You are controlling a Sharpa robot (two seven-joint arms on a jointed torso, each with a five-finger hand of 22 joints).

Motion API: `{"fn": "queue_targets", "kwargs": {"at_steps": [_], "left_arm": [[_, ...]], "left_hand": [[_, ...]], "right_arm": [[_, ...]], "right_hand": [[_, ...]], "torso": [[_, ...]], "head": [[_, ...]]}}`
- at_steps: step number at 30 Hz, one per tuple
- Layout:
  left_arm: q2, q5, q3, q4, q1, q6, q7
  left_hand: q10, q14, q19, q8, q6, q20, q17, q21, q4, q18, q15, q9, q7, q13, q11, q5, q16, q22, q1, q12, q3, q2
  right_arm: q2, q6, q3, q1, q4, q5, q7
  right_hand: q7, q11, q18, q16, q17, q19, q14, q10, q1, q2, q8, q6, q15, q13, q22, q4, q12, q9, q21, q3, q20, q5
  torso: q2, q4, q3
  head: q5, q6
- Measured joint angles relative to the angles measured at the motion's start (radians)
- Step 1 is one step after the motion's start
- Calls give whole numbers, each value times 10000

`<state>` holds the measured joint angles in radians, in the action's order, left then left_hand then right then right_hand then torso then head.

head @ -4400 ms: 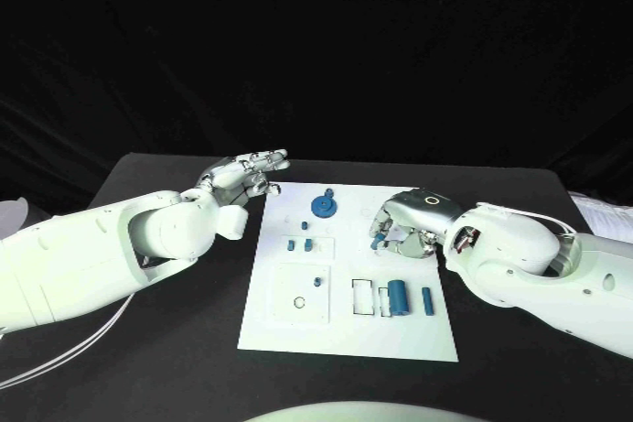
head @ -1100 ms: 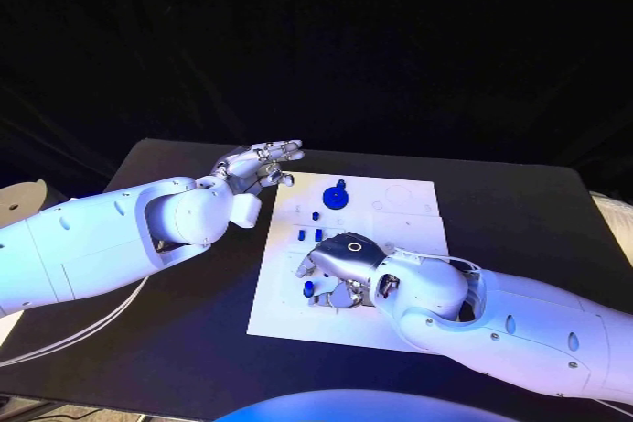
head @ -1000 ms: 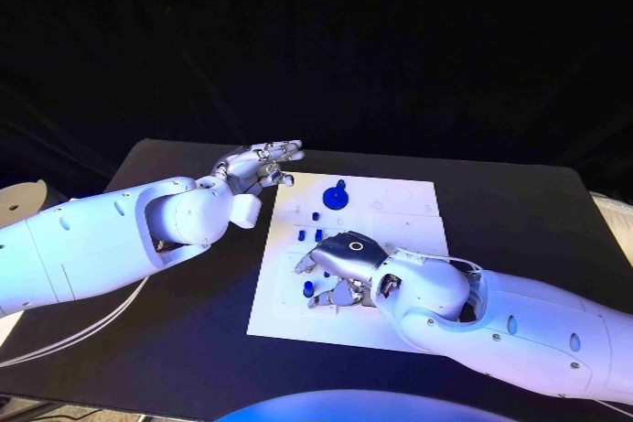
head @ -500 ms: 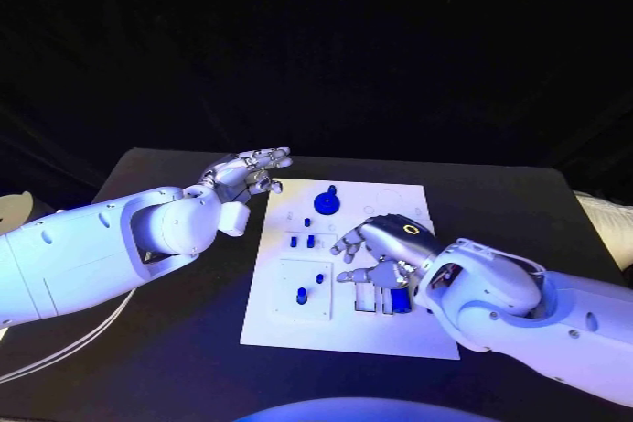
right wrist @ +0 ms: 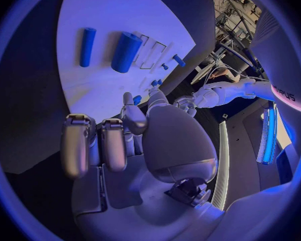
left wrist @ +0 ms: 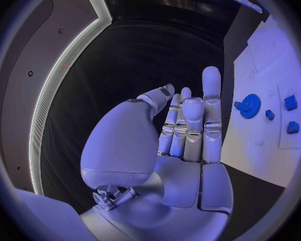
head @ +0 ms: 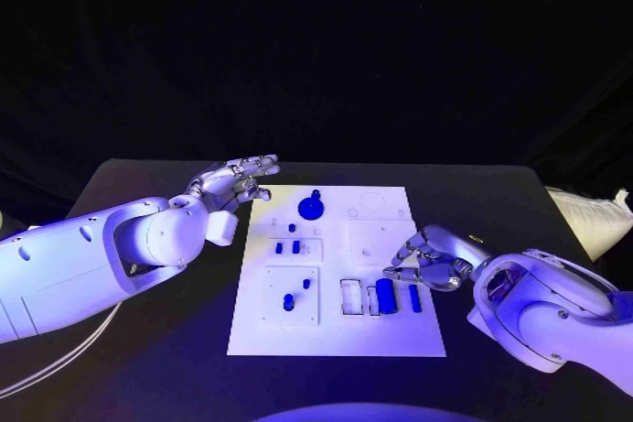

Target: Assemble the parts on the task board

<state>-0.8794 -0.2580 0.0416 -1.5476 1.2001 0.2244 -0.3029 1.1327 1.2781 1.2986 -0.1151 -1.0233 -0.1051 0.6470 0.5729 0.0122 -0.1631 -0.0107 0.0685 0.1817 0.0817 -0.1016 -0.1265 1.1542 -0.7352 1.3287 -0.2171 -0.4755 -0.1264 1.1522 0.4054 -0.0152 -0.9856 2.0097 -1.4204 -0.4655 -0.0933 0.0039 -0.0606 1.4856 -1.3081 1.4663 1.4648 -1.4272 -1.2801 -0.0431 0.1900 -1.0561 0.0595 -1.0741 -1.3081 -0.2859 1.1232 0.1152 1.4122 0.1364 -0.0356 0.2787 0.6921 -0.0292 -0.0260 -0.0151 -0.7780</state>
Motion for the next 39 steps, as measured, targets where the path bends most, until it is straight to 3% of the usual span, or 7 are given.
{"fn": "queue_targets", "kwargs": {"at_steps": [7, 20, 36, 39], "left_arm": [[3, 0, 19, 0, -2, -3, 2], [-5, 0, 28, -2, -7, -12, 5], [1, 0, 32, 3, -19, -32, 22], [2, 0, 32, 4, -20, -39, 30]], "left_hand": [[0, 0, 0, 0, 0, 0, -6, 0, 0, 0, -1, 0, 0, 0, 0, 0, 0, 3, 0, 0, 0, 0], [0, 1, 0, 0, 0, 0, -8, 0, 0, 0, -1, 0, 0, 0, 0, 0, 0, 8, 0, 0, 0, 0], [0, 1, 0, 0, 0, 0, -7, 0, 28, 0, -1, 0, 0, 0, 0, 0, 0, 7, 0, 0, 28, 0], [0, 1, 0, 0, 0, 0, -7, 0, 28, -1, -1, 0, 0, 0, 0, 0, 0, 6, 0, 0, 27, 0]], "right_arm": [[75, -190, 74, 131, 30, 103, -705], [-655, -635, 110, 586, -535, -27, -1123], [-1079, -973, 24, 638, -927, -550, -1217], [-1137, -1055, 2, 645, -973, -771, -1233]], "right_hand": [[27, 21, -1, 65, 1, 0, -1, 51, 198, 198, 186, 39, -1, -53, 1, -39, 485, 172, 53, 332, 0, 39], [-6, 73, -1, 114, 3, 0, -1, 37, 301, 301, 228, 71, -2, -161, 3, -39, 649, 231, 52, 442, -1, 39], [-33, 70, -3, 114, 4, 0, -1, 26, 299, 298, 409, 174, -3, -204, 5, 34, 856, 359, 90, 623, -2, 38], [-28, 77, -2, 114, 5, 0, -1, 20, 11, 257, 411, 208, -4, -206, 5, 109, 861, 386, 90, 691, -2, 38]], "torso": [[-12, 40, -31], [-4, 40, -18], [-5, 54, -22], [-9, 46, -25]], "head": [[-76, 1], [-37, -31], [31, -66], [33, -78]]}}
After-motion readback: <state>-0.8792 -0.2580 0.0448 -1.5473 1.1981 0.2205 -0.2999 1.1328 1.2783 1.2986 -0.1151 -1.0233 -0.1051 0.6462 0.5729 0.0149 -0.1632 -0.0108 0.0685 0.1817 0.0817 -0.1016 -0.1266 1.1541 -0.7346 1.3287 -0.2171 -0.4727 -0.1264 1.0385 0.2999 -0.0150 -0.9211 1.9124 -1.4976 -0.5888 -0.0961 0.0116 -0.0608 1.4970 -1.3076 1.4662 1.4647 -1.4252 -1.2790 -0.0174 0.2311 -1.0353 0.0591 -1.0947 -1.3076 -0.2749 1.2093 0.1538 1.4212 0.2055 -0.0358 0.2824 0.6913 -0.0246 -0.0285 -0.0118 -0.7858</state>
